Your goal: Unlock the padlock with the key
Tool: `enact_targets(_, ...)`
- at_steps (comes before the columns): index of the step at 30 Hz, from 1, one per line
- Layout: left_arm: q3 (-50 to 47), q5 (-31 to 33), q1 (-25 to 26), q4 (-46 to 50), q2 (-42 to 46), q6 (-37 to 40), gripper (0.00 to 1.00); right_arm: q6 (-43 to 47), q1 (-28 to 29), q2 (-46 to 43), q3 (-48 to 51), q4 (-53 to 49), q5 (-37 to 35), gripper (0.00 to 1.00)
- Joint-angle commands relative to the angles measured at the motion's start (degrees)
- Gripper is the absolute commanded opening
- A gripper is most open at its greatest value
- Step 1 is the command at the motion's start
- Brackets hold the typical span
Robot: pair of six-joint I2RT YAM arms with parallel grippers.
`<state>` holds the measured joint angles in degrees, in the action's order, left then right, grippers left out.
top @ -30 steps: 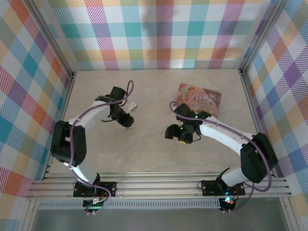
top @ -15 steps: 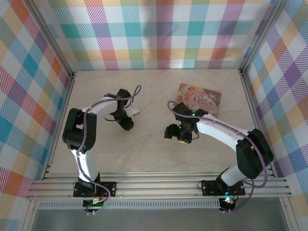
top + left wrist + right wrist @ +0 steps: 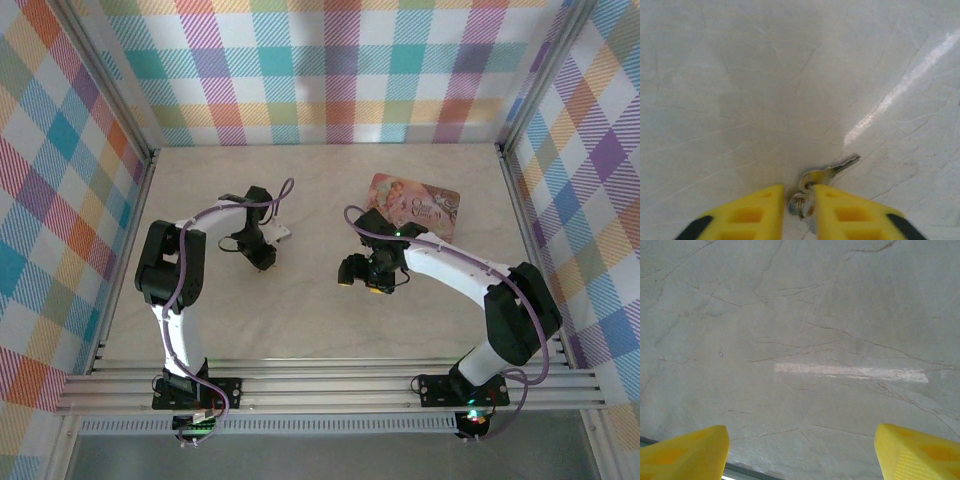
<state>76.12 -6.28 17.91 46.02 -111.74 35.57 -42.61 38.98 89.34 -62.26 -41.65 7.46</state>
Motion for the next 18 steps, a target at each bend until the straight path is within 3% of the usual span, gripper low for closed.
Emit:
enact_targets(1, 0.38, -2.76, -0.07, 0.44, -0.03, 0.29, 0.13, 0.7, 0.29, -1.3, 0.11, -1.35, -0.61, 0.77)
enact_targets(7, -2.57, -5.32, -0.07, -0.97, 4.27, -1.23, 0.0, -0.03, 0.15, -4.86, 1.73, -0.29, -1.22, 0.73)
enact_targets(18, -10.97, -11.66, 0.1, -3.13, 17.44, -8.04, 0.0, -10.58, -1.71, -14.54, 9.41, 9.68, 1.39, 0.57)
